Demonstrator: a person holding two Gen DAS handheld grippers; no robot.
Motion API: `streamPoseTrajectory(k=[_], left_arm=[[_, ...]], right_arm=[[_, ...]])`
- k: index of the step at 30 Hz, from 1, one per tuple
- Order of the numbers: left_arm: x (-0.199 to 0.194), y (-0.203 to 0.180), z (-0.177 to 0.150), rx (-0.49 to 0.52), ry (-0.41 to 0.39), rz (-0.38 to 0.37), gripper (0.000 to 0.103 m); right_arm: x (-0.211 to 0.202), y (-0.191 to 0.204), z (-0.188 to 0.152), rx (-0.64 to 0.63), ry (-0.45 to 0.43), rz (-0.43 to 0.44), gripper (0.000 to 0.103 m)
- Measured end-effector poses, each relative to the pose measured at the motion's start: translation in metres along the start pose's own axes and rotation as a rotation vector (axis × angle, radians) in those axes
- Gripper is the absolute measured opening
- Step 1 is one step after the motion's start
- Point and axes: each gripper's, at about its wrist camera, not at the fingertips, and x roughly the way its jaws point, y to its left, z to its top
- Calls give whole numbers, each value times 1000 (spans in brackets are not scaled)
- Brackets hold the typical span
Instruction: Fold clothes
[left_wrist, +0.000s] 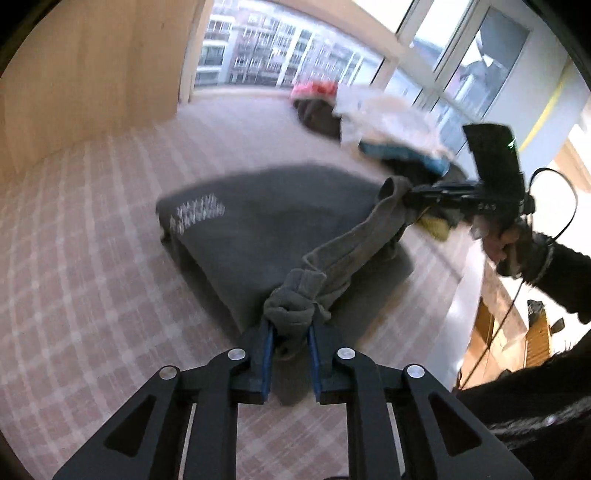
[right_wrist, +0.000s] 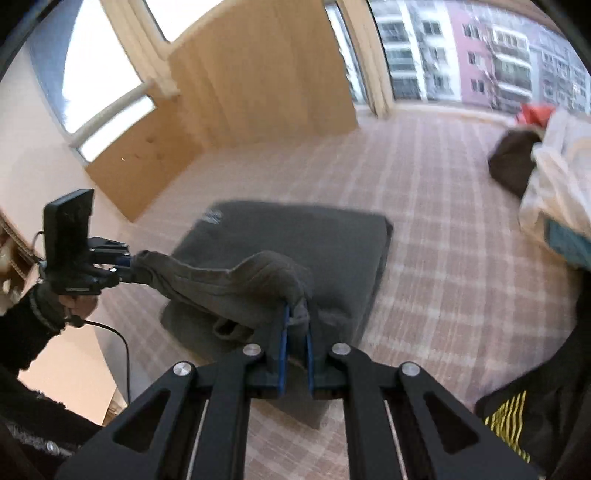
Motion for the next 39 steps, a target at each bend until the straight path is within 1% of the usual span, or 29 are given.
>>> streamPoseTrajectory(k=[1,2,3,5,7,9,10,11,13,15,16,17,18,19,20,21,22,24,25,27,28,29,30,31,33,34,36,37,39], left_arm=[[0,-5,-3,32,15,6,17],[1,-9,-6,64,31,11,22],[1,-14,-11,89,56,13,29],[1,-23,-28,105,143,6,30],[-6,-28,-42,109,192,13,30],[-15,-31,-36,108,166,16,30],[-19,-31,-30,109,145,17,30],[-22,-32,-24,110,124,19,30],[-26,-33,-12,112,85,19,31],[-10,-29,0,106,68,7,31],[5,-23,2,88,82,9,31],[21,-16,1,64,112,8,31],[38,-7,-5,29,181,1,28],[48,-2,-14,-1,247,-8,25],[47,2,-20,-23,277,-19,24],[34,3,-21,-27,256,-23,24],[16,5,-18,-30,222,-9,24],[-16,13,-9,-29,160,56,30],[-28,18,-3,-27,132,86,31],[-36,31,19,-19,89,135,31],[-37,36,29,-17,70,158,31],[-32,40,38,-21,61,171,31],[-20,45,49,-27,61,164,31],[-7,50,58,-38,60,138,30],[18,64,71,-65,71,64,30],[33,70,75,-73,85,56,30],[58,81,77,-66,120,92,31],[66,88,77,-72,131,103,26],[77,99,78,-90,149,122,26]], right_arm=[[-4,2,0,-28,-7,1,22],[1,6,-7,-69,50,-10,48],[5,10,-13,-109,106,-21,59],[8,12,-33,-144,202,-54,59],[-5,12,-45,-127,229,-69,59],[-22,8,-38,-64,161,8,59],[-26,6,-29,-19,117,51,59],[-26,5,-20,14,74,71,59],[-15,1,0,36,23,55,59],[10,1,6,29,43,22,59],[26,-3,4,37,78,5,59],[43,-7,-2,49,147,-9,59],[60,-12,-8,60,218,-24,57],[74,-15,-14,41,312,-42,49],[69,-15,-10,34,306,-40,46],[64,-15,-6,28,298,-36,46],[55,-16,2,42,258,-18,46],[37,-22,25,79,165,11,46],[33,-25,39,86,125,11,46],[37,-27,62,63,80,-11,46],[47,-28,74,47,76,-31,42],[57,-30,84,41,82,-35,30],[71,-33,94,50,99,-18,21],[84,-37,103,60,116,-1,21],[104,-38,106,61,146,8,21],[115,-39,105,50,162,6,21],[144,-40,101,32,224,-5,20],[158,-45,98,27,257,-25,19],[153,-51,101,55,251,10,19]])
